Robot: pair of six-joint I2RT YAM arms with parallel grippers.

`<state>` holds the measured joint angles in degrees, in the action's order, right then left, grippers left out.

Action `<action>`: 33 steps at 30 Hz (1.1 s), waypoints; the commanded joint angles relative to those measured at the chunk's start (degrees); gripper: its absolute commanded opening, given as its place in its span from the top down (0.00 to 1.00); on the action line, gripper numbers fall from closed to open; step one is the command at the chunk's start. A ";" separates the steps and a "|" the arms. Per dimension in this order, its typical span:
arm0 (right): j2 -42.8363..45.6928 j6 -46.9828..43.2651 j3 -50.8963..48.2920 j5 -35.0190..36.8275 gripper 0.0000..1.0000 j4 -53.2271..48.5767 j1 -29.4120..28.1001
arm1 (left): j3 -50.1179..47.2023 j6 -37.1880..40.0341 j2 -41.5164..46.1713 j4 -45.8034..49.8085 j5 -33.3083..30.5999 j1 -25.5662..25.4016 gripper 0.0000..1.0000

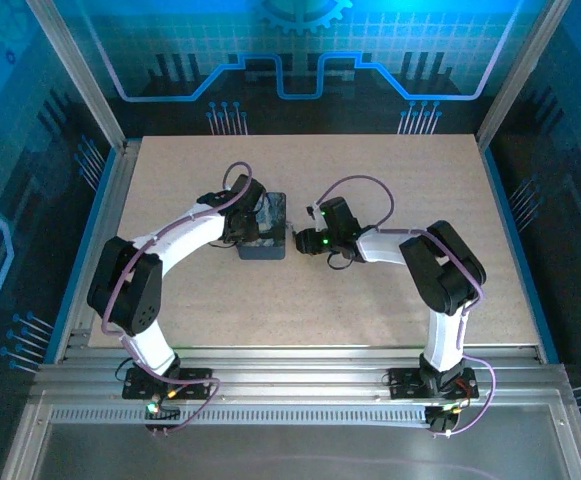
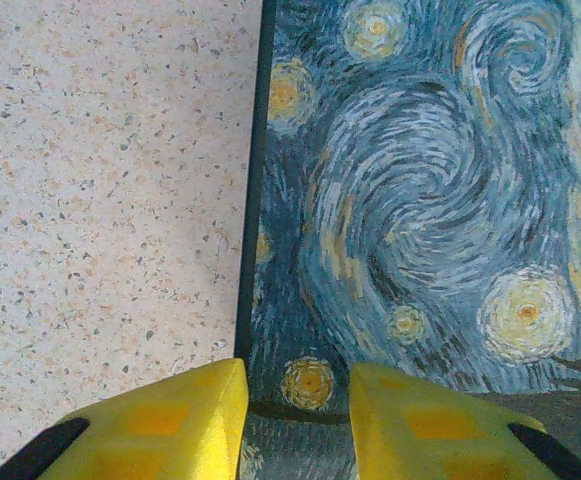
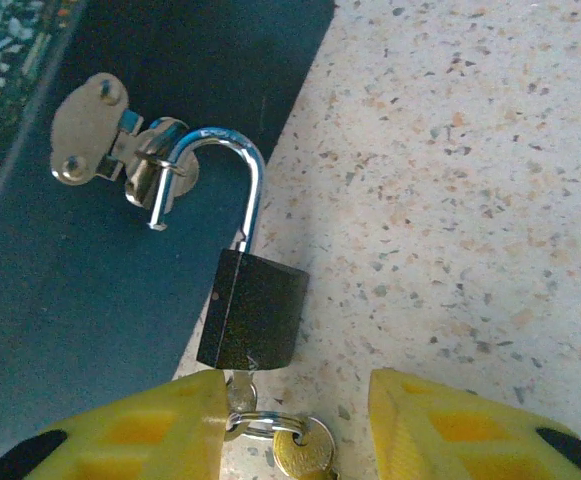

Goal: Unlock a padlock with a key

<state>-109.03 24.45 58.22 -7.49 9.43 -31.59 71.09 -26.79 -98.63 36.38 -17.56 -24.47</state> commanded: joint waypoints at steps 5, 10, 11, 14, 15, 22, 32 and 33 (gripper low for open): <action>1.99 0.16 0.47 1.16 0.57 -0.25 -1.28 | -0.29 0.77 -0.95 4.57 1.18 0.62 0.67; 2.51 0.60 -0.02 1.83 0.58 0.58 -1.71 | -0.74 0.86 -0.55 4.45 1.06 0.63 0.67; 2.06 0.49 0.69 1.99 0.58 -0.20 -1.71 | -0.87 0.78 -0.51 4.35 1.10 0.65 0.67; 0.46 0.50 2.31 2.34 0.58 -1.11 -1.89 | -1.02 0.68 -0.51 4.08 1.54 0.64 0.67; 0.11 0.67 2.57 2.39 0.58 -0.94 -1.98 | -0.99 0.63 -0.59 4.05 1.67 0.62 0.67; -1.52 1.20 3.88 2.27 0.57 -0.28 -2.77 | -0.82 0.76 -0.82 4.28 1.45 0.65 0.68; -4.65 2.22 5.50 4.39 0.72 -3.02 -2.29 | -0.98 0.96 -0.40 4.03 2.15 0.88 0.68; -4.87 2.77 5.42 4.49 0.76 -2.78 -2.15 | -0.95 1.17 -0.50 4.00 2.58 0.89 0.70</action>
<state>-112.38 26.02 62.59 -4.47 8.03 -33.74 71.09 -26.74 -98.63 36.49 -17.32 -24.40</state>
